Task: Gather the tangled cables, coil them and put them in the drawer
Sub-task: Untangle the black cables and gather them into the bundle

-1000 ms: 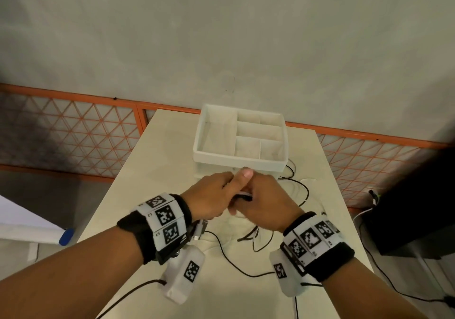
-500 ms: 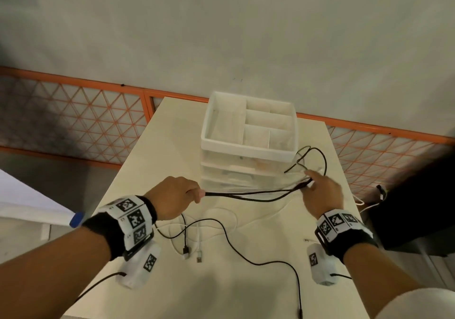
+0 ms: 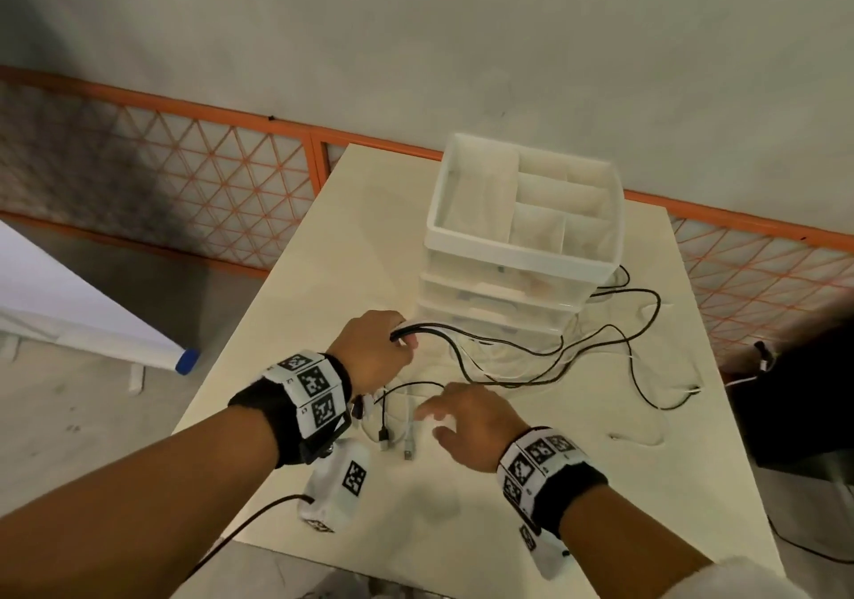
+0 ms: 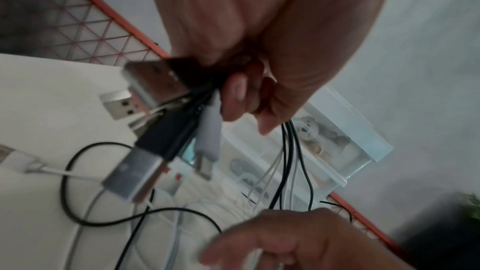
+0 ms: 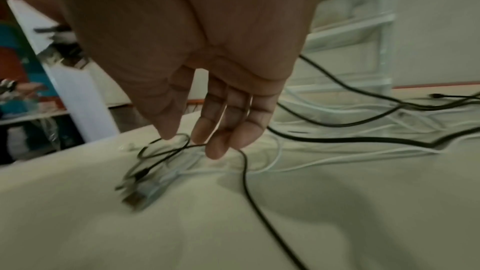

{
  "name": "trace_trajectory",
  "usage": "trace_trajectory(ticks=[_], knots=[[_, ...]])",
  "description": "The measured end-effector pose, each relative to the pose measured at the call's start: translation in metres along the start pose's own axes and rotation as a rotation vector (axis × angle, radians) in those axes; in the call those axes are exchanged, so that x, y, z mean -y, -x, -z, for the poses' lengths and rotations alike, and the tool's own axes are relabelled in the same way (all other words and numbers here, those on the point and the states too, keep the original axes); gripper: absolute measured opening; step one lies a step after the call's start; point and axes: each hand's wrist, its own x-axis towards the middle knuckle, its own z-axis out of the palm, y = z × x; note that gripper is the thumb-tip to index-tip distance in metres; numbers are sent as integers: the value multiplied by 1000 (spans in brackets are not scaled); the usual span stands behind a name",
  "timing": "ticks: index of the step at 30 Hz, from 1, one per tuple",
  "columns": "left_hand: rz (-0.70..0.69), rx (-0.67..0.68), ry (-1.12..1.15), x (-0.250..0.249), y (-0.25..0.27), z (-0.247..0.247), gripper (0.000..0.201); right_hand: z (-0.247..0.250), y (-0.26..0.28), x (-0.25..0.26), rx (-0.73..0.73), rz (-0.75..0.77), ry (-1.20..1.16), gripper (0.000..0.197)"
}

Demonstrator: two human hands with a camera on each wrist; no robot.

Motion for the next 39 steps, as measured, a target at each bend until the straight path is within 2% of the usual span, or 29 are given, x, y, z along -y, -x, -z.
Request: trace_trajectory(ticks=[3, 4, 6, 9, 11, 15, 18, 21, 23, 25, 28, 30, 33, 37, 39], knots=[[46, -18, 39, 7, 3, -5, 13, -17, -12, 15, 184, 20, 156, 60], [55, -17, 30, 10, 3, -6, 16, -22, -15, 17, 213, 21, 205, 62], [76, -14, 4, 18, 3, -6, 23, -32, -18, 16, 174, 13, 245, 52], [119, -6, -22, 29, 2, -4, 30, -38, -17, 4, 44, 9, 210, 25], [146, 5, -48, 34, 0, -1, 34, -32, -12, -3, -29, 42, 134, 15], [148, 56, 1, 35, -4, 1, 27, 3, 2, -4, -284, 114, -149, 11], [185, 88, 236, 28, -8, 3, 18, 53, 13, 3, -503, 47, -516, 12], [211, 125, 343, 17, -11, 8, 16, 107, 30, 14, -802, 93, -887, 12], [210, 160, 415, 6, -9, 13, 12, 130, 39, 16, -901, 78, -905, 18], [187, 198, 524, -9, -8, 19, 9, 133, 42, 12, -819, 43, -770, 20], [117, 204, 664, -37, -5, 28, 14, 112, 40, 7, -468, 24, -373, 23], [68, 215, 705, -53, -4, 29, 15, 94, 39, 11, -304, 68, -148, 27], [-9, 273, 587, -67, -3, 21, 15, 89, 36, 27, -319, 121, -122, 21], [-98, 171, 388, -72, -1, 10, 21, 97, 30, 43, -445, 85, -248, 6], [-123, 151, 312, -74, -1, 9, 23, 99, 30, 45, -503, 44, -294, 19]])
